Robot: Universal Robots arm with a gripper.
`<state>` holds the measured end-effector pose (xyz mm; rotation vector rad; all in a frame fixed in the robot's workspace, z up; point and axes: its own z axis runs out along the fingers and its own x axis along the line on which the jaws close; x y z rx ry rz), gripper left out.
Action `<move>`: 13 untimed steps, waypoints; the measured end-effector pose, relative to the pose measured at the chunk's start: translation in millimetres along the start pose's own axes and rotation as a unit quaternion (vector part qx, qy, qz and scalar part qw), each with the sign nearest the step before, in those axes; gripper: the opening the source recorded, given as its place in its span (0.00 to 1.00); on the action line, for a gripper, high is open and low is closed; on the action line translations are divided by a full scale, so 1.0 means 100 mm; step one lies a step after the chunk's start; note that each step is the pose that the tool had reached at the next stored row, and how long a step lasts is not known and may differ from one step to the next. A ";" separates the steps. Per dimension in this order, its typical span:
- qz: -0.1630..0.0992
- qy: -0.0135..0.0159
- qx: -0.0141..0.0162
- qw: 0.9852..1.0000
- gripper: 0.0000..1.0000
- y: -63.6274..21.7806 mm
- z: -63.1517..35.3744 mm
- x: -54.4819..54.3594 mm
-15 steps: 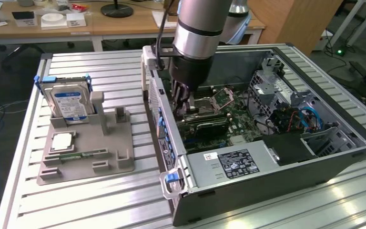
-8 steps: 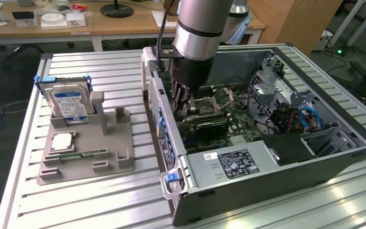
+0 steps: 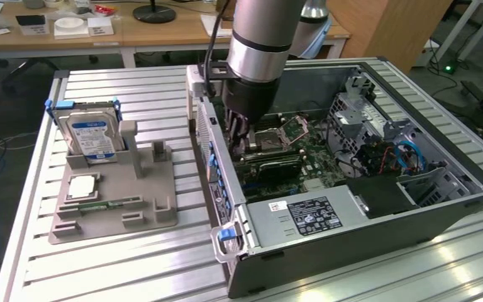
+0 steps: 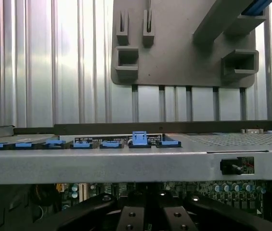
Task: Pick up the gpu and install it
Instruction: 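Press down on the gpu until it lock into place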
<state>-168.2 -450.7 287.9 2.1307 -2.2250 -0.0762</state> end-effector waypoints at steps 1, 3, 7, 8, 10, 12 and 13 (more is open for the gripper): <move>0.000 0.000 0.002 1.000 0.11 -0.012 0.004 0.00; -0.002 0.000 0.006 1.000 0.11 -0.035 0.011 0.00; -0.005 0.000 0.017 1.000 0.11 -0.066 0.028 -0.01; -0.006 0.000 0.019 1.000 0.11 -0.076 0.033 -0.01; -0.007 0.000 0.022 1.000 0.11 -0.094 0.048 -0.01; -0.008 0.000 0.024 1.000 0.11 -0.101 0.068 -0.01; -0.008 0.000 0.025 1.000 0.11 -0.103 0.083 -0.01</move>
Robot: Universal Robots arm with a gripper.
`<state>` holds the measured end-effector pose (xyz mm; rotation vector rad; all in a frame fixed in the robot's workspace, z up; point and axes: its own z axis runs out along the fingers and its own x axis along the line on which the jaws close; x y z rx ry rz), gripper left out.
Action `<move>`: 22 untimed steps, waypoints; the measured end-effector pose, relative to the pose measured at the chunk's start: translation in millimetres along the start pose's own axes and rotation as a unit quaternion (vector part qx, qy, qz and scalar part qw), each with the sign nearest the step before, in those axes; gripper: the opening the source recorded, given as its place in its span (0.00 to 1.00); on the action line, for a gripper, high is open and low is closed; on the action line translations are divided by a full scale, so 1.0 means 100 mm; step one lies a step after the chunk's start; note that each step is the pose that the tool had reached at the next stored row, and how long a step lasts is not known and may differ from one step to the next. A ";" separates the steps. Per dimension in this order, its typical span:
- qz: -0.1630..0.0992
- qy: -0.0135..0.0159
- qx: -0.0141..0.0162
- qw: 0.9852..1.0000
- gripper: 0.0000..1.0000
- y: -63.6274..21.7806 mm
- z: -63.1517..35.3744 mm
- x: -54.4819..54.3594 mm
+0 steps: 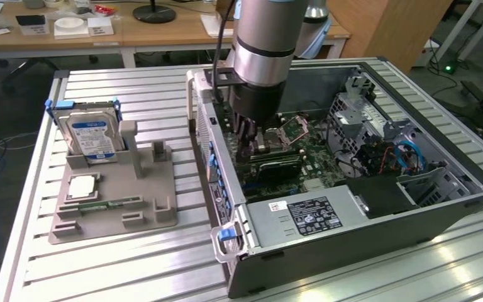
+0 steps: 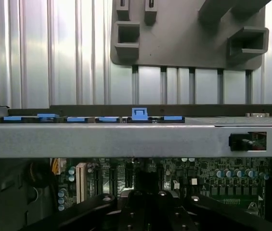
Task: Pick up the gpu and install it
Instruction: 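Press down on the gpu until it lock into place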
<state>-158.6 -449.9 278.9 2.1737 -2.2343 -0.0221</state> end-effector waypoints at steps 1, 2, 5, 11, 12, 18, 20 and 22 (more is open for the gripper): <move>0.000 0.000 0.000 1.000 0.11 -0.001 0.019 0.00; 0.000 0.000 0.000 1.000 0.11 -0.001 0.037 0.00; 0.000 0.000 0.000 1.000 0.11 -0.002 0.077 0.00; 0.000 0.000 0.000 1.000 0.11 -0.003 0.116 0.00; 0.000 0.000 0.000 1.000 0.11 -0.003 0.124 0.00; -0.001 0.000 0.000 1.000 0.11 -0.003 0.173 -0.02; -0.001 0.001 0.000 1.000 0.11 -0.004 0.185 -0.03; -0.001 0.001 0.000 1.000 0.11 -0.016 0.199 -0.04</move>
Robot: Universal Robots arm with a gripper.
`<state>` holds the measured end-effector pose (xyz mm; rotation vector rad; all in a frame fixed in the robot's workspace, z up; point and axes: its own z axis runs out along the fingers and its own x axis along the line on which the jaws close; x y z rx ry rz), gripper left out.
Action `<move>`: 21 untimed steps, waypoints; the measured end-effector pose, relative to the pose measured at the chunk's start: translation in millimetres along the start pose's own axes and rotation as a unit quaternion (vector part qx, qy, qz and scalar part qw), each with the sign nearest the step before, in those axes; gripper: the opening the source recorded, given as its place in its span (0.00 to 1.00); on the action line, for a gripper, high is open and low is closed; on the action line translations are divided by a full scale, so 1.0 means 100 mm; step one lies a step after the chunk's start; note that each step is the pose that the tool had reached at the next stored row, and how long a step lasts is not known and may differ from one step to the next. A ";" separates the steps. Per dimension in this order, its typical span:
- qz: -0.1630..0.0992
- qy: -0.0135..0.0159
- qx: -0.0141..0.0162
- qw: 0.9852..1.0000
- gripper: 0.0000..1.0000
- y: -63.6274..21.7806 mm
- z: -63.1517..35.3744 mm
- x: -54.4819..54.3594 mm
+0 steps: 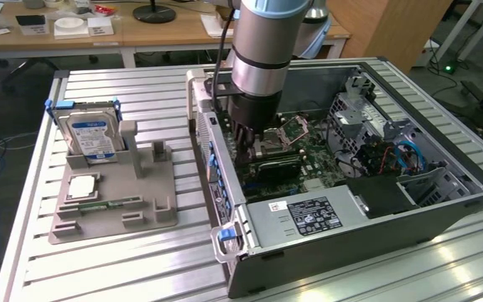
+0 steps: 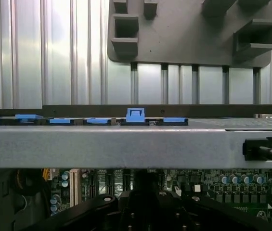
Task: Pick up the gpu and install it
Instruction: 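Press down on the gpu until it lock into place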
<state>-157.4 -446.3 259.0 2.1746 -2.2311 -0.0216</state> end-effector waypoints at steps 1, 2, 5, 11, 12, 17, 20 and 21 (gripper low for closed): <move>0.000 0.000 0.000 1.000 0.11 -0.012 -0.001 0.00; 0.000 -0.001 0.000 1.000 0.11 -0.027 0.000 0.00; 0.000 -0.004 -0.001 1.000 0.11 -0.048 -0.004 0.00; 0.000 -0.008 0.003 1.000 0.11 -0.067 -0.097 0.00; 0.000 -0.008 0.003 1.000 0.11 -0.065 -0.134 0.00; 0.000 -0.008 0.004 1.000 0.11 -0.080 -0.198 0.00; -0.001 -0.008 0.005 1.000 0.11 -0.138 -0.201 0.00; -0.002 -0.008 0.005 1.000 0.11 -0.158 -0.201 0.00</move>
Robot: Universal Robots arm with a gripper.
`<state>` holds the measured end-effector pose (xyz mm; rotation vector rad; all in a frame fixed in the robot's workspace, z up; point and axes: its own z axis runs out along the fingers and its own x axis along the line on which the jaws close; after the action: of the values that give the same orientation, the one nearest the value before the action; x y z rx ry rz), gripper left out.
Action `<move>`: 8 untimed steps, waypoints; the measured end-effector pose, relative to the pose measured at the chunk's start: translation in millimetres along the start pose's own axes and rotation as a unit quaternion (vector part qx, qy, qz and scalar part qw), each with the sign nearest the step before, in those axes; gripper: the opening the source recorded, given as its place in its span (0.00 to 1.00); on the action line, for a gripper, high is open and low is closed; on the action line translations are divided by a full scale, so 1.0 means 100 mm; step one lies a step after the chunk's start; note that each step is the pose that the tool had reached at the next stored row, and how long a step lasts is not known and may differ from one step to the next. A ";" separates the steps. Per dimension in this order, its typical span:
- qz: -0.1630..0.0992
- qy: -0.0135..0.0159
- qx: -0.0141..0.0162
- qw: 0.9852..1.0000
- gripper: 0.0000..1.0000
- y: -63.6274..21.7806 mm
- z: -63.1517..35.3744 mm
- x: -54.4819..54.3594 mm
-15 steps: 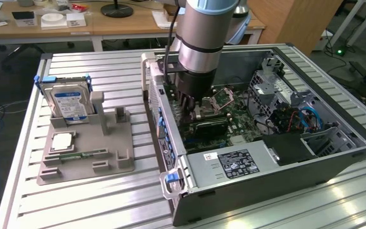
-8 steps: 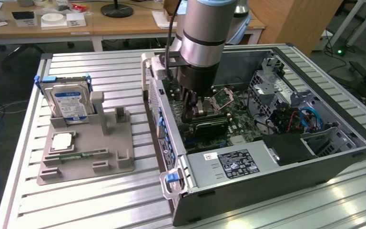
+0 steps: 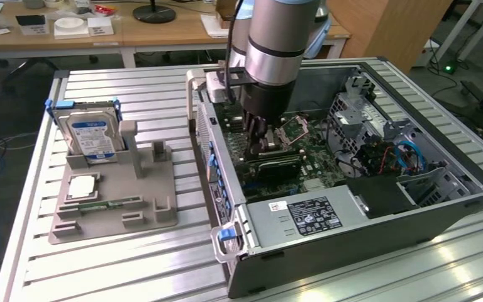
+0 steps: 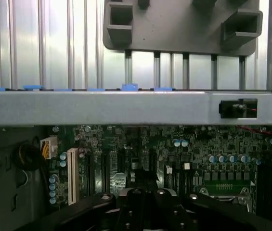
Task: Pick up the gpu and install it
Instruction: 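Press down on the gpu until it lock into place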
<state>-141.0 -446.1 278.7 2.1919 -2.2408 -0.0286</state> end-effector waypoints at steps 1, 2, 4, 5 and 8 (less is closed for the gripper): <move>0.000 0.000 0.001 1.000 0.11 -0.020 0.000 0.00; -0.001 0.000 0.001 1.000 0.11 -0.041 -0.001 0.00; -0.001 0.000 0.002 1.000 0.11 -0.078 0.000 0.00; -0.001 0.000 0.002 1.000 0.11 -0.087 0.003 0.00; -0.001 0.000 0.003 1.000 0.11 -0.102 0.021 0.00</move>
<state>-130.9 -446.2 276.3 2.1976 -2.2410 -0.0227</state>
